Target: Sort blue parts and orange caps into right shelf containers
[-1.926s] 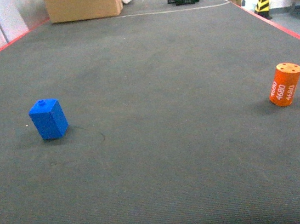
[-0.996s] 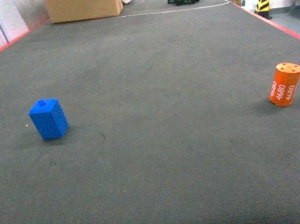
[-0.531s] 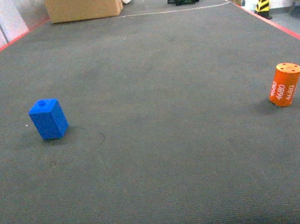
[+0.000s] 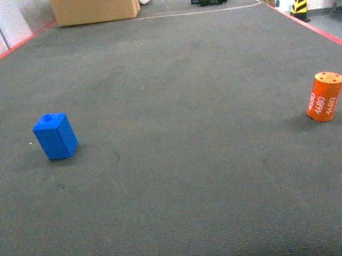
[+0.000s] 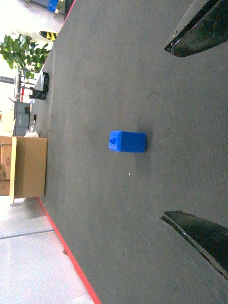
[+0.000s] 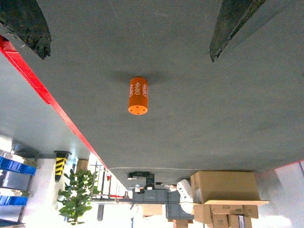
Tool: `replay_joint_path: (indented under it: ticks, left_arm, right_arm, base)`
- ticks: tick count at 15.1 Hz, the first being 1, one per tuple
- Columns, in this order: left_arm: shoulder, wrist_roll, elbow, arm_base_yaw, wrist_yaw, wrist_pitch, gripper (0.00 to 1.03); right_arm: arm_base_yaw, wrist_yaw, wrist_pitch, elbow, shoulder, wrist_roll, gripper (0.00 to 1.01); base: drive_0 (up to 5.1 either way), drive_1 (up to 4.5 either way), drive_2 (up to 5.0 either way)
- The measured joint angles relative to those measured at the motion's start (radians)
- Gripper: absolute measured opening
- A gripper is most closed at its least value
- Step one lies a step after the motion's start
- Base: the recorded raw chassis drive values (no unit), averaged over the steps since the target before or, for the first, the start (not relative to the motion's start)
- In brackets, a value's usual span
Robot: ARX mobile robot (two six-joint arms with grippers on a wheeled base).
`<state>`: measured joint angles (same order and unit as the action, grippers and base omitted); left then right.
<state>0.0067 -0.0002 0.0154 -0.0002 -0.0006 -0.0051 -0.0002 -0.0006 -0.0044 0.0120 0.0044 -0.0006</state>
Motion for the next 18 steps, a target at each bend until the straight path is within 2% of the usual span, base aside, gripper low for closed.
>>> replay_joint_path:
  ticks: [18]
  left_arm:
    - [0.000,0.000,0.000,0.000,0.000,0.000,0.98]
  right_arm:
    - [0.000,0.000,0.000,0.000,0.000,0.000,0.98]
  base:
    - [0.0,0.00,0.0]
